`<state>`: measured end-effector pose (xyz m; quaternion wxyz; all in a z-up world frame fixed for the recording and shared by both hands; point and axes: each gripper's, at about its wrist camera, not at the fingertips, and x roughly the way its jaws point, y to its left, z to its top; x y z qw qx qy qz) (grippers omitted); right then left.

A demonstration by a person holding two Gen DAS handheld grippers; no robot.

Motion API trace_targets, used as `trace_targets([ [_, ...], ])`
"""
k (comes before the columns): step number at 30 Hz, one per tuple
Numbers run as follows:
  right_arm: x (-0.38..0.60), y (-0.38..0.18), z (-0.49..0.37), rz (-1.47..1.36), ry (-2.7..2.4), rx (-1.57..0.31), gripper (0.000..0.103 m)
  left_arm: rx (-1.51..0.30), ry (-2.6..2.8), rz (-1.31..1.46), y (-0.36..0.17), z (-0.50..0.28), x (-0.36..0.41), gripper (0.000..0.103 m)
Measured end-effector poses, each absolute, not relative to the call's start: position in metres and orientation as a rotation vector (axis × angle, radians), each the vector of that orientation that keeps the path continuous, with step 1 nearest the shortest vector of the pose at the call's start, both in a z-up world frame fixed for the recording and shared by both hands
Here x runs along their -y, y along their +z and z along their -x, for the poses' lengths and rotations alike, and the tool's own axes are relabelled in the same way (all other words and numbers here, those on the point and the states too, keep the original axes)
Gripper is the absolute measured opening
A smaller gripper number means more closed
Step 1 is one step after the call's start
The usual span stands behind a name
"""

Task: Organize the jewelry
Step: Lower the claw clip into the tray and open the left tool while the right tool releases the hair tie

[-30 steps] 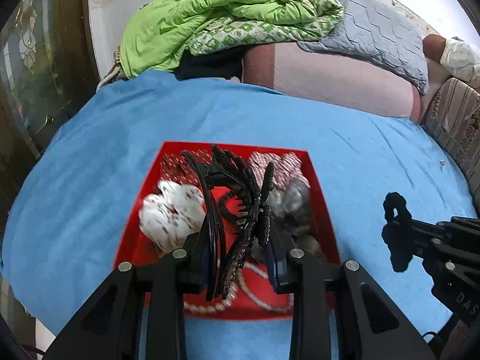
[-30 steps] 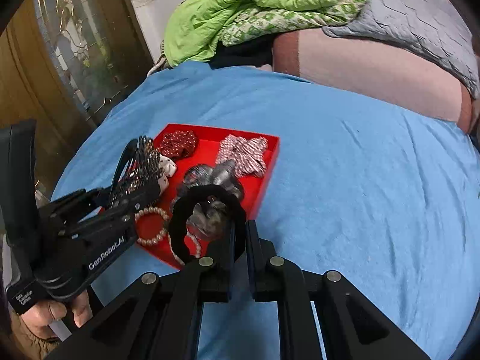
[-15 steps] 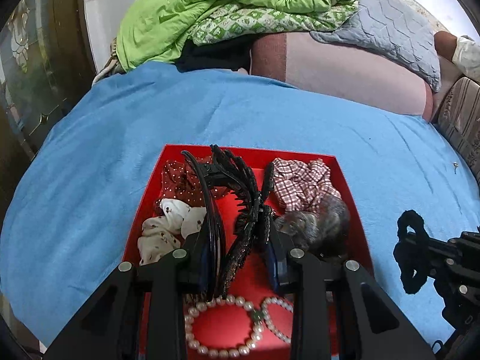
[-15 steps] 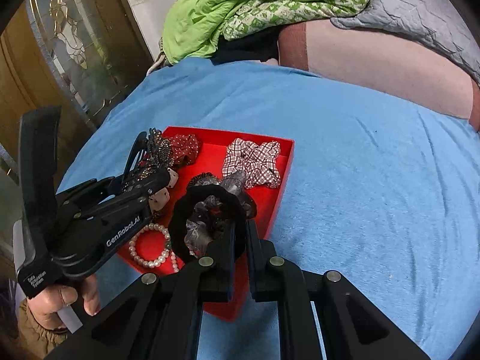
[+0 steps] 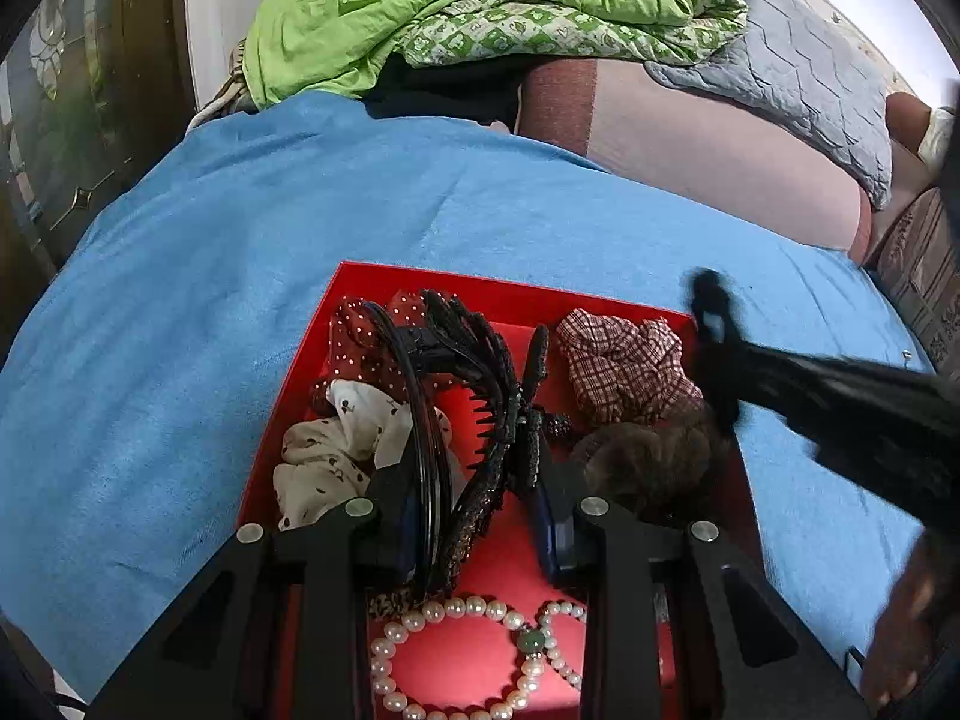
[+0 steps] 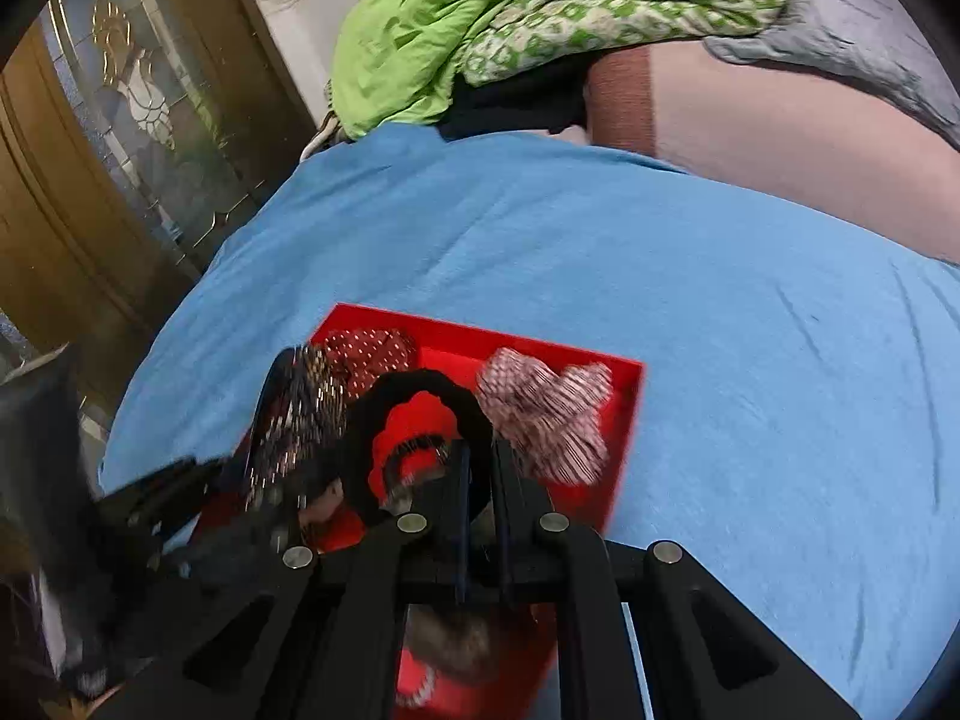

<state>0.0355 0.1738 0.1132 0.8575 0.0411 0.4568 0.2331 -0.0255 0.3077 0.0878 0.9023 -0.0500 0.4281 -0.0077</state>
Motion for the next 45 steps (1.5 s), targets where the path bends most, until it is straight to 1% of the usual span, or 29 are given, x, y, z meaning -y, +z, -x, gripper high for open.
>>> trace_targets([
  [9,-0.201,0.084,-0.077,-0.122,0.525,-1.057,0.009,-0.899,-0.043,0.110,0.086,0.030,-0.311,0.029],
  [18,-0.220,0.066,-0.085,-0.102,0.537,-1.099,0.009,-0.935,-0.073,0.111,0.071,0.027,-0.310,0.029],
  [36,-0.224,0.059,-0.092,-0.083,0.521,-1.123,0.009,-0.949,-0.077,0.086,0.063,0.025,-0.305,0.029],
  [39,-0.224,0.059,-0.092,-0.084,0.520,-1.121,0.009,-0.945,-0.077,0.083,0.064,0.026,-0.304,0.030],
  [40,-0.224,0.059,-0.092,-0.087,0.522,-1.122,0.010,-0.945,-0.079,0.083,0.064,0.027,-0.304,0.032],
  [41,-0.223,0.059,-0.092,-0.092,0.525,-1.123,0.012,-0.940,-0.081,0.084,0.065,0.027,-0.304,0.034],
  [42,-0.223,0.059,-0.092,-0.095,0.525,-1.122,0.015,-0.935,-0.082,0.085,0.066,0.028,-0.304,0.040],
  [43,-0.223,0.061,-0.092,-0.097,0.528,-1.118,0.022,-0.930,-0.085,0.087,0.067,0.029,-0.304,0.045],
  [44,-0.222,0.062,-0.091,-0.100,0.532,-1.113,0.032,-0.921,-0.088,0.091,0.068,0.029,-0.305,0.047],
  [45,-0.222,0.064,-0.090,-0.103,0.538,-1.104,0.036,-0.915,-0.089,0.093,0.070,0.030,-0.305,0.050],
])
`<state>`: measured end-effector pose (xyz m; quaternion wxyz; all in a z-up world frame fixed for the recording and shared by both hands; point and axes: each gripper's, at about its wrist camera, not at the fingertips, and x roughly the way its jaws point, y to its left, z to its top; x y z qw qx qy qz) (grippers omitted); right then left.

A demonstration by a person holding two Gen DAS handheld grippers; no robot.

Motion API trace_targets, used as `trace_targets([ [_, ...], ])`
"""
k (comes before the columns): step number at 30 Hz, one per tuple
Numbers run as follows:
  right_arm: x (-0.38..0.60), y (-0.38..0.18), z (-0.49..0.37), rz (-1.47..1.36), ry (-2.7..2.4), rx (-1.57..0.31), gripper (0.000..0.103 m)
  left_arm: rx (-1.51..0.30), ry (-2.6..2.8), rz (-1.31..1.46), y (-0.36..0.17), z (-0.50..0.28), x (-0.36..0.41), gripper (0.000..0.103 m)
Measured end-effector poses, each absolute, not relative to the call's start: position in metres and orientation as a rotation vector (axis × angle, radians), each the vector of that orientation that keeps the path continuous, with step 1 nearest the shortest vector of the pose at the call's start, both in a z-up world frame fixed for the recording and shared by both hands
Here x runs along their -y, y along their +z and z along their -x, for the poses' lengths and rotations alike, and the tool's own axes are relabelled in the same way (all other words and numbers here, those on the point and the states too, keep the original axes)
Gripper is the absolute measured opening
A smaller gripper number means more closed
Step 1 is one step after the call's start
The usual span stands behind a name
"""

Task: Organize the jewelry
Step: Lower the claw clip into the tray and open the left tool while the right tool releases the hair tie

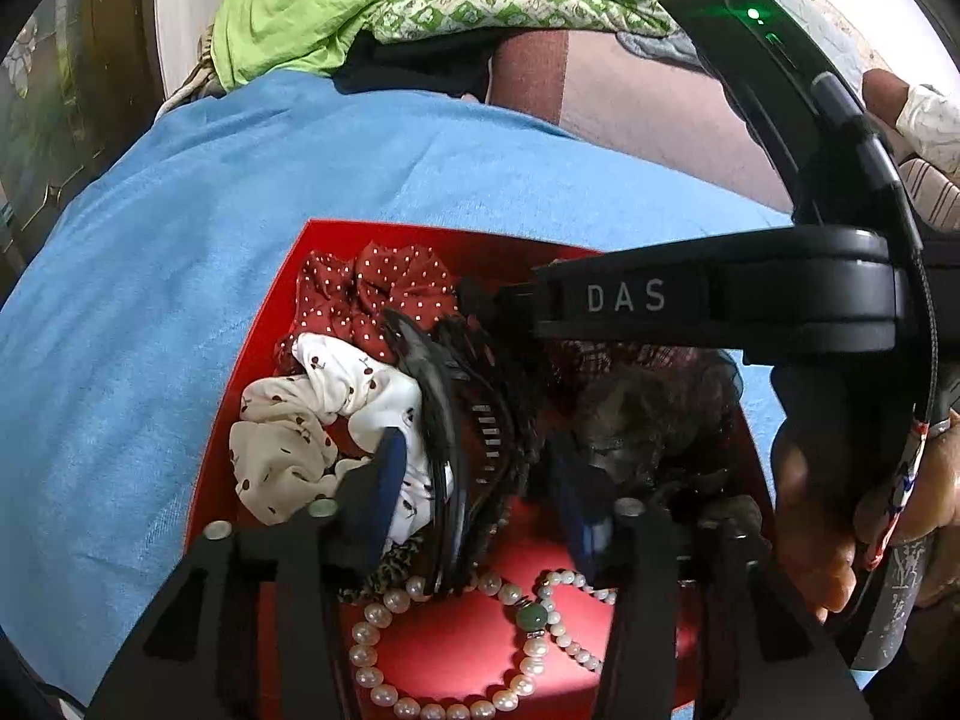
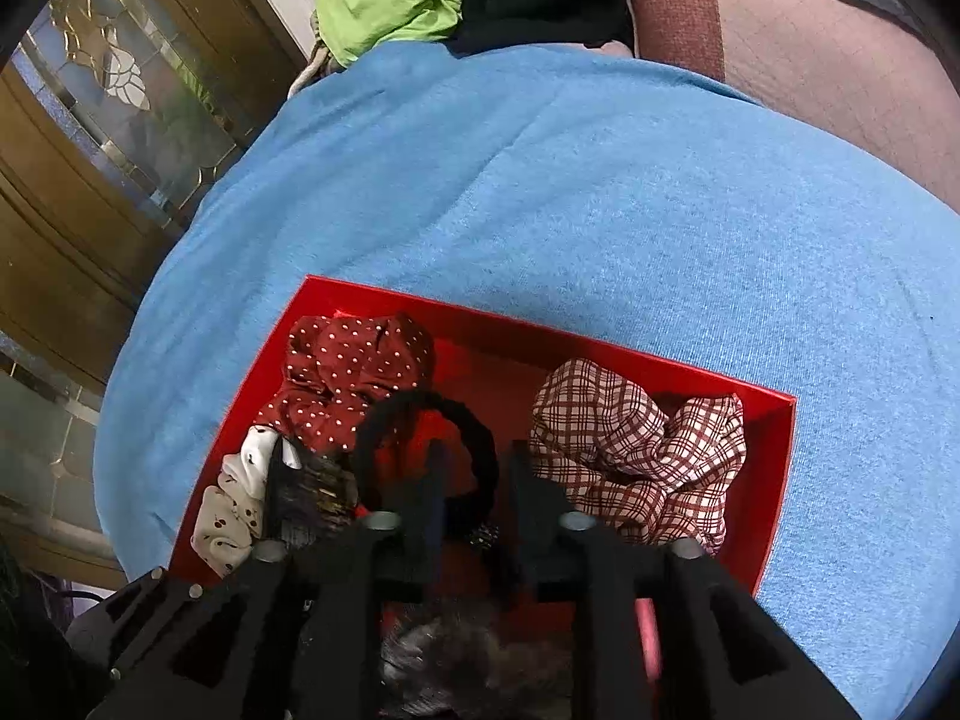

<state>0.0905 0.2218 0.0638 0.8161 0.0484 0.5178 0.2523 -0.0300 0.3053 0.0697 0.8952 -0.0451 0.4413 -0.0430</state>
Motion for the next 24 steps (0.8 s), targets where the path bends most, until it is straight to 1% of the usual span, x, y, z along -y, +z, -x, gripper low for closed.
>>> trace_targets([
  [1,-0.222,0.066,-0.089,-0.102,0.541,-1.097,0.040,-0.908,-0.090,0.096,0.071,0.030,-0.306,0.051],
  [2,-0.222,0.068,-0.088,-0.098,0.541,-1.090,0.040,-0.902,-0.091,0.100,0.073,0.031,-0.306,0.052],
  [8,-0.220,0.080,-0.084,-0.106,0.546,-1.066,0.040,-0.889,-0.086,0.106,0.076,0.033,-0.306,0.056],
  [10,-0.217,0.085,-0.083,-0.112,0.541,-1.056,0.041,-0.879,-0.084,0.108,0.078,0.035,-0.306,0.060],
  [15,-0.205,0.102,-0.075,-0.127,0.525,-1.029,0.042,-0.867,-0.069,0.090,0.083,0.039,-0.302,0.063],
  [17,-0.199,0.107,-0.071,-0.135,0.517,-1.021,0.045,-0.863,-0.057,0.085,0.086,0.041,-0.300,0.063],
  [20,-0.190,0.116,-0.063,-0.137,0.505,-1.011,0.046,-0.856,-0.033,0.082,0.091,0.046,-0.297,0.066],
  [24,-0.172,0.128,-0.048,-0.156,0.490,-0.991,0.047,-0.878,0.001,0.089,0.096,0.054,-0.294,0.067],
])
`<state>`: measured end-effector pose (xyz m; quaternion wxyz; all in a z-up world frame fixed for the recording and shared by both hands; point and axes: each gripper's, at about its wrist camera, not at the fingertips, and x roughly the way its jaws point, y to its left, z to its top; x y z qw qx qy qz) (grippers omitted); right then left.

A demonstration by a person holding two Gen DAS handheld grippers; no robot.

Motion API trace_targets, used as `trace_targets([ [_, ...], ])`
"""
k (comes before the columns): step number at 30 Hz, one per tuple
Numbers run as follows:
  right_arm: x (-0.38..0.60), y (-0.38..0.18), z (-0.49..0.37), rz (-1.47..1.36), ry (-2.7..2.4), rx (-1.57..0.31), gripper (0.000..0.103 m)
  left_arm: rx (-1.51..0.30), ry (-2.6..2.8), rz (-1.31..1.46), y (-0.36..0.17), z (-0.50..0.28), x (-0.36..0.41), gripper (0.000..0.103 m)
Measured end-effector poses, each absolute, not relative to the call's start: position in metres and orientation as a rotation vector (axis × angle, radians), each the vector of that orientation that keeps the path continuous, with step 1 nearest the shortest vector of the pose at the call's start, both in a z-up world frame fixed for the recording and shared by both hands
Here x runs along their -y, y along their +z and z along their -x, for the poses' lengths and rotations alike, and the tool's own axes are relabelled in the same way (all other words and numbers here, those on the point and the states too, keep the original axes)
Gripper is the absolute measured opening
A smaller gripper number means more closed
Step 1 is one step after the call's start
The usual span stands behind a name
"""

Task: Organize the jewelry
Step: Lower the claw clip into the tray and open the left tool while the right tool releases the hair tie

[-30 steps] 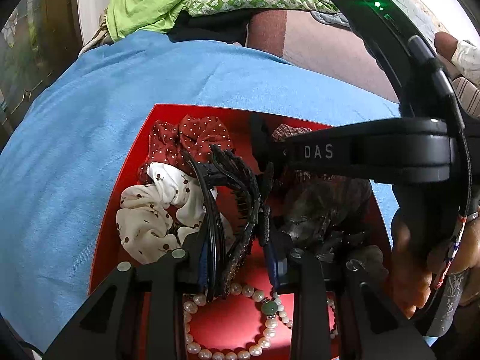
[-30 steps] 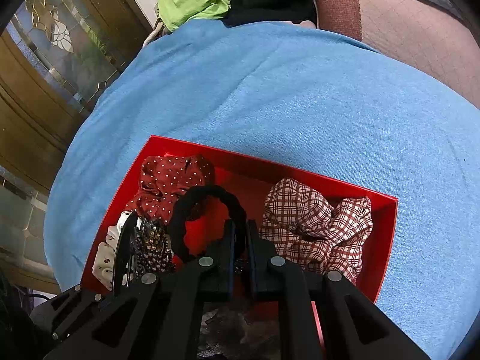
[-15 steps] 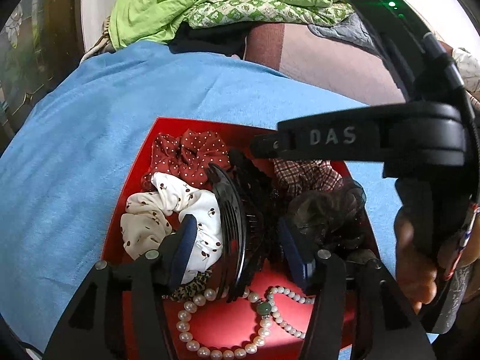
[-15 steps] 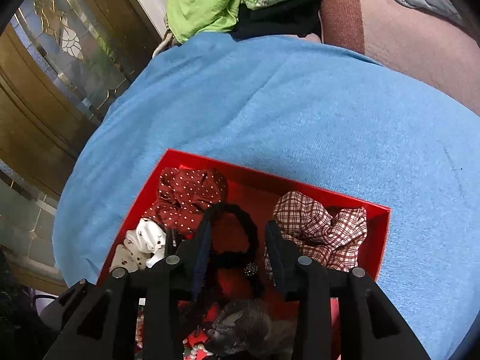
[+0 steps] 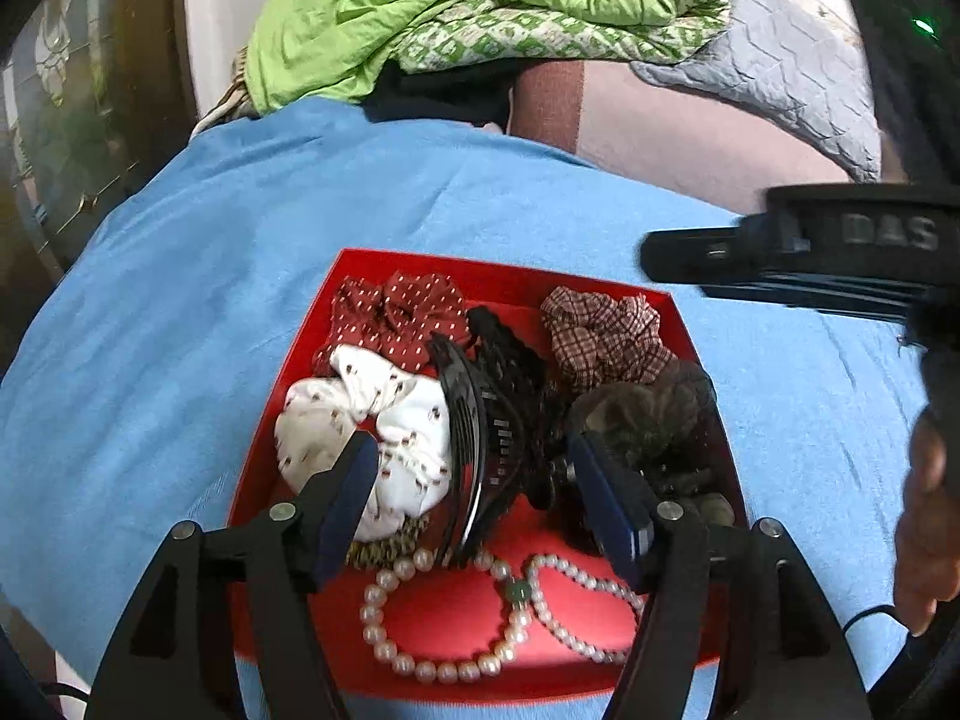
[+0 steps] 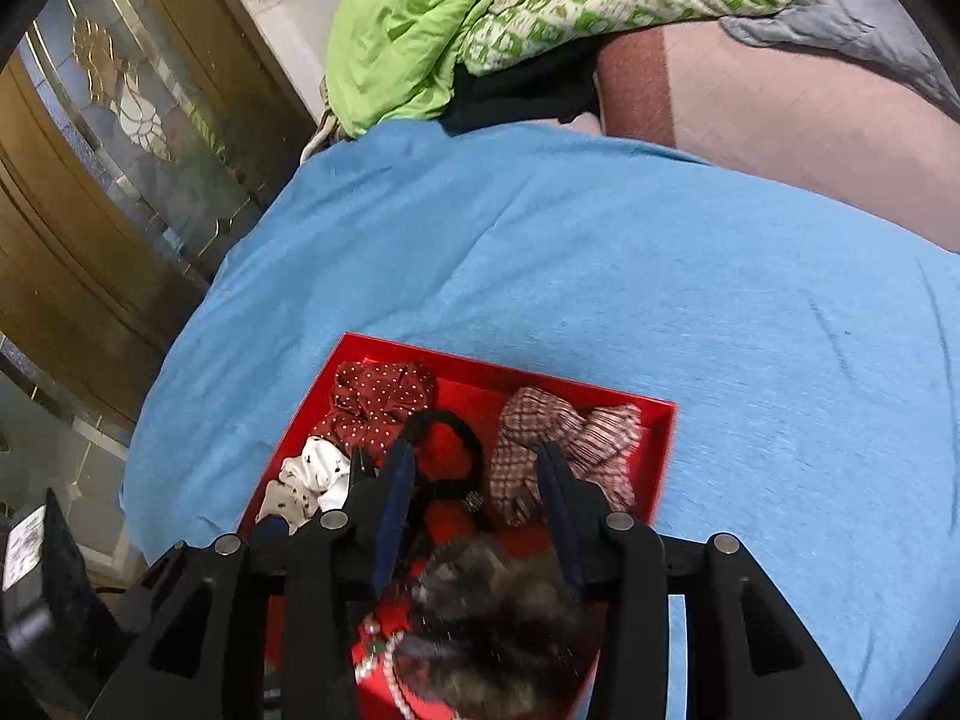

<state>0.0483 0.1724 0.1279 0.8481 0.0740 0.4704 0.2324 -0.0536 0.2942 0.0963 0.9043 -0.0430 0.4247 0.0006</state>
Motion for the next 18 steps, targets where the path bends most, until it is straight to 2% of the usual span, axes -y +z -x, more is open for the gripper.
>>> trace_targets([
  [6,-0.143,0.134,-0.015,-0.179,0.465,-0.979,0.051,-0.868,0.016,0.083,0.113,0.082,-0.282,0.068],
  [13,-0.107,0.124,0.030,-0.177,0.422,-0.989,0.053,-0.842,0.025,0.029,0.131,0.112,-0.255,0.075],
  [18,-0.078,0.119,0.054,-0.216,0.379,-0.995,0.055,-0.816,0.030,-0.007,0.141,0.127,-0.237,0.076],
])
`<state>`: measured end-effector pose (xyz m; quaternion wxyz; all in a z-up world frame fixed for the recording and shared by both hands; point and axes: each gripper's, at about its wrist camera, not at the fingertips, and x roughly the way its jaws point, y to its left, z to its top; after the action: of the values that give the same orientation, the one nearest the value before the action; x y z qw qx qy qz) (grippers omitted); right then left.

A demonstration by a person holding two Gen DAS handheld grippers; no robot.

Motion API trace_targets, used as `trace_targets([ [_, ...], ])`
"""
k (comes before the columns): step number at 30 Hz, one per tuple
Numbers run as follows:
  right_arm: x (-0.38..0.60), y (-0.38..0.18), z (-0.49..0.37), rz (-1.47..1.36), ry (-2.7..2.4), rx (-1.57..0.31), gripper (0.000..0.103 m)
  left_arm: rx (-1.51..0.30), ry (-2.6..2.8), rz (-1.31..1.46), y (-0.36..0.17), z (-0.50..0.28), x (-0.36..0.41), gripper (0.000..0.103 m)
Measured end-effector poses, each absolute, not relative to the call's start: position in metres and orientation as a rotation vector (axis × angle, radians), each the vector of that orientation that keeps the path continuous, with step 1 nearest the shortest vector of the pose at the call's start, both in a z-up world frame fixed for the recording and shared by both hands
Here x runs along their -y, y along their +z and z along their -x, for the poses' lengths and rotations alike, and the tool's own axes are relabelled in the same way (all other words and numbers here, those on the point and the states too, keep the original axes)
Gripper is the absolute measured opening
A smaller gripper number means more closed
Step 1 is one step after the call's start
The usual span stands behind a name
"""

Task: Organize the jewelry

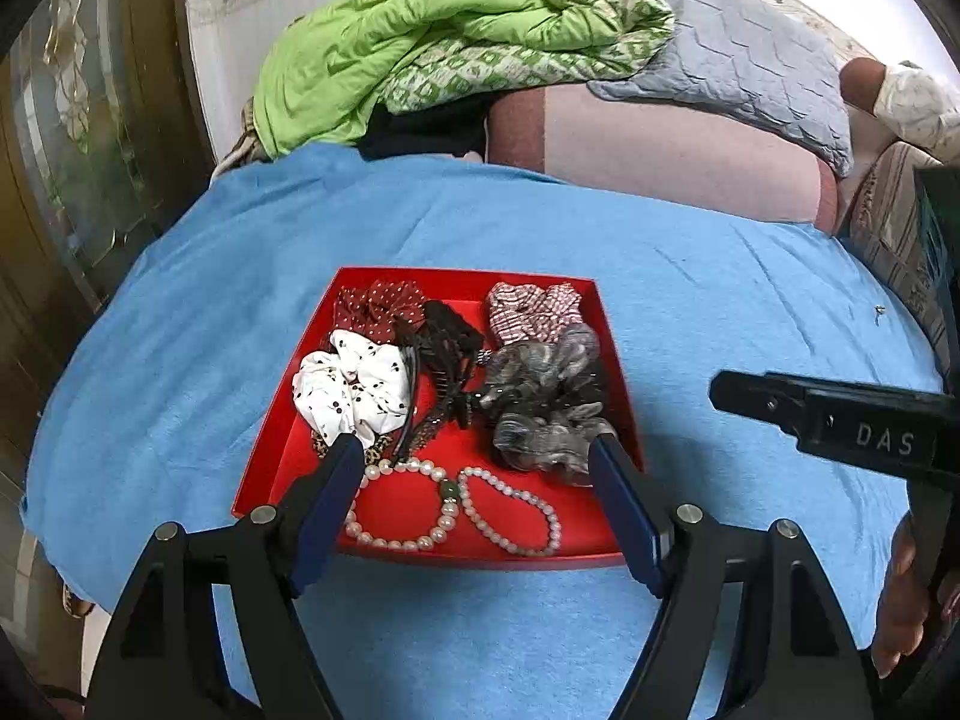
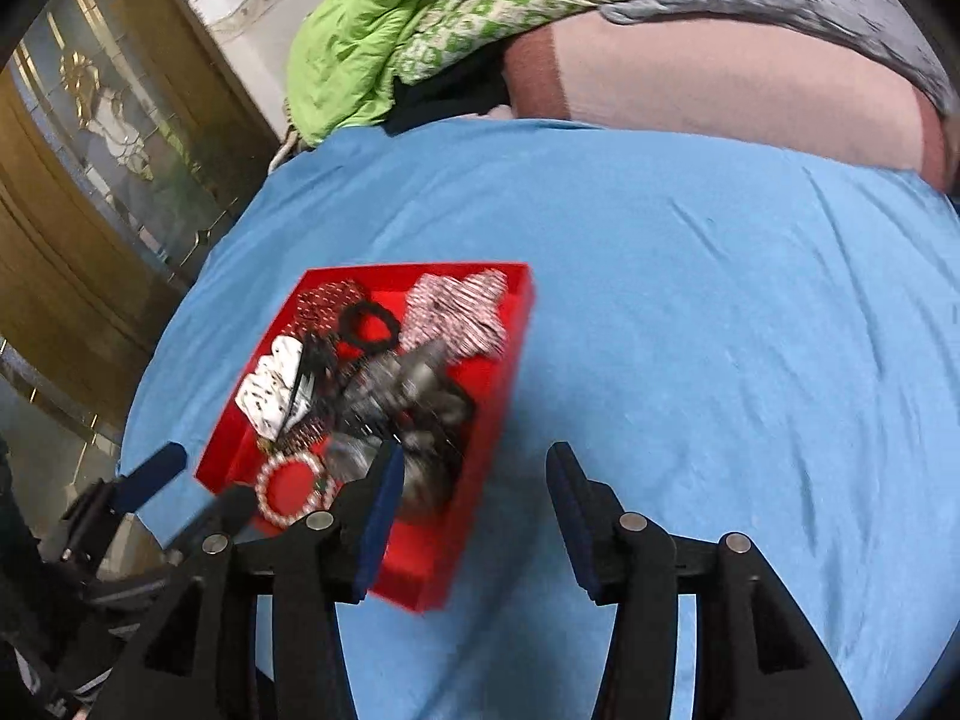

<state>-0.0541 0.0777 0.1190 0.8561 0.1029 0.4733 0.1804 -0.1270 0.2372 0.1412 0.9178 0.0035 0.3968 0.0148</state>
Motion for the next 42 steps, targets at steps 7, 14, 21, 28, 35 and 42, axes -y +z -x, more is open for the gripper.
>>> trace_targets([
  [7,-0.054,0.118,0.084,-0.216,0.339,-0.973,0.058,-0.755,0.046,-0.048,0.153,0.143,-0.218,0.079],
  [14,-0.049,0.118,0.110,-0.186,0.326,-0.949,0.059,-0.623,0.135,-0.094,0.174,0.166,-0.199,0.092],
  [21,-0.045,0.120,0.131,-0.171,0.320,-0.910,0.061,-0.528,0.181,-0.046,0.191,0.190,-0.196,0.098],
  [28,-0.031,0.117,0.151,-0.171,0.283,-0.868,0.062,-0.483,0.196,0.002,0.193,0.208,-0.194,0.102],
  [35,-0.024,0.114,0.166,-0.143,0.241,-0.842,0.063,-0.583,0.195,-0.042,0.178,0.209,-0.183,0.102],
  [42,-0.024,0.114,0.181,-0.092,0.222,-0.801,0.070,-0.622,0.173,-0.054,0.171,0.217,-0.173,0.102],
])
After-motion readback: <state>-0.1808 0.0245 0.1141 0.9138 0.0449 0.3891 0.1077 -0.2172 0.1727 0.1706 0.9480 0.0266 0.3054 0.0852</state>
